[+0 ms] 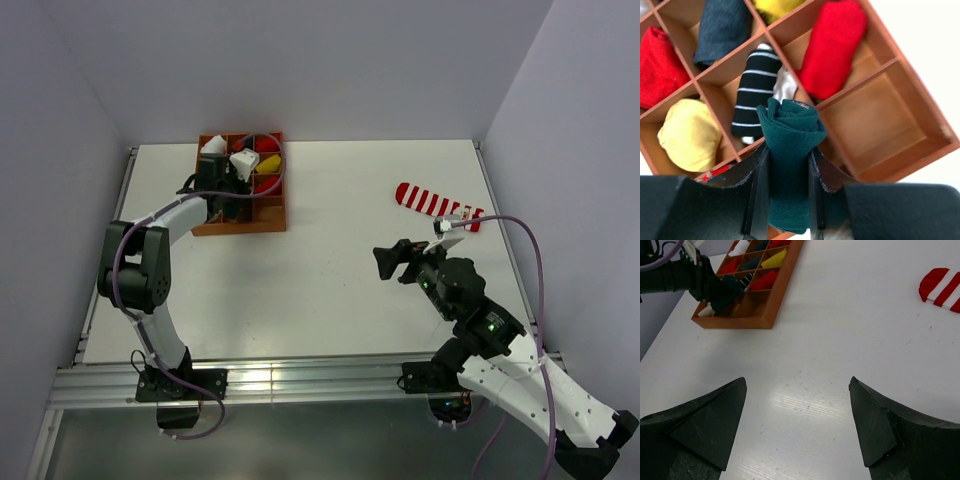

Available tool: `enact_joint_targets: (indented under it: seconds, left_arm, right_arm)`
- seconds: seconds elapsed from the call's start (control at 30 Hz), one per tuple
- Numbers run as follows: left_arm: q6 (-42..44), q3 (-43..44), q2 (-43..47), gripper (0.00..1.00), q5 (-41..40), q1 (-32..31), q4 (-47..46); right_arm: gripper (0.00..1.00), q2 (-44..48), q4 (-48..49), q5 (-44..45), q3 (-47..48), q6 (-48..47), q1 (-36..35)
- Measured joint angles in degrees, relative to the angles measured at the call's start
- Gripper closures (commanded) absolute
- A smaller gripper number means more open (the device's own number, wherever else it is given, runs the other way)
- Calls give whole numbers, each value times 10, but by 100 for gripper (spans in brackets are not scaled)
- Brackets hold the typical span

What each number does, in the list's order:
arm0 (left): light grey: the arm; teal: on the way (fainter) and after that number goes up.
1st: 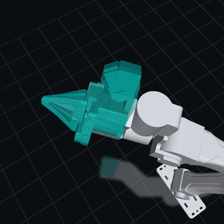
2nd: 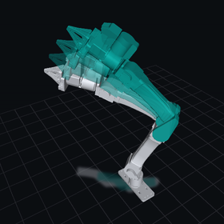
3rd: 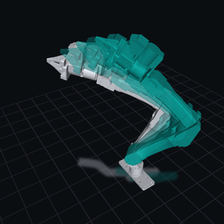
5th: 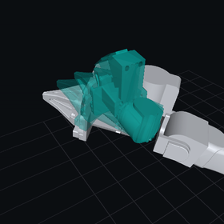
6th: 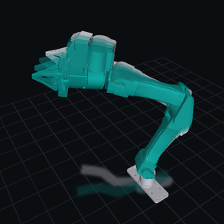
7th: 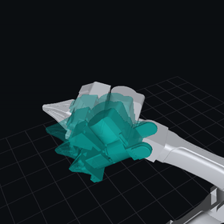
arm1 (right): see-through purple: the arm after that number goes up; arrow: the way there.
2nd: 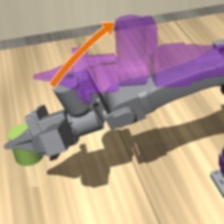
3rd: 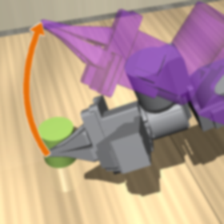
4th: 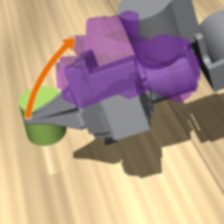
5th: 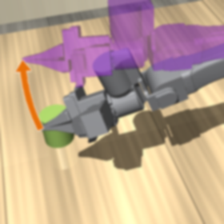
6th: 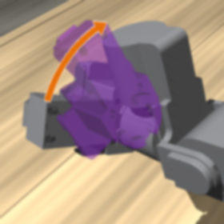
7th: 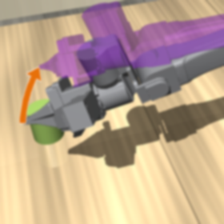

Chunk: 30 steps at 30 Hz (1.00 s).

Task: Roll the socks
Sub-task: Place the sock in the storage box.

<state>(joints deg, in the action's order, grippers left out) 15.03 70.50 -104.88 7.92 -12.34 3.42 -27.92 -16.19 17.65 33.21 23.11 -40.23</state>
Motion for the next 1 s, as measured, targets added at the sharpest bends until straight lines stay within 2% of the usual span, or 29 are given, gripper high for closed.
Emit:
enact_joint_targets:
  seconds: [0.53, 1.0]
  left_arm:
    - [19, -6, -33, 100, 4, 8, 3]
    - [38, 54, -81, 100, 4, 7, 55]
  right_arm:
    - [10, -15, 0, 3, 0, 0, 0]
    - [10, -21, 0, 3, -7, -1, 0]
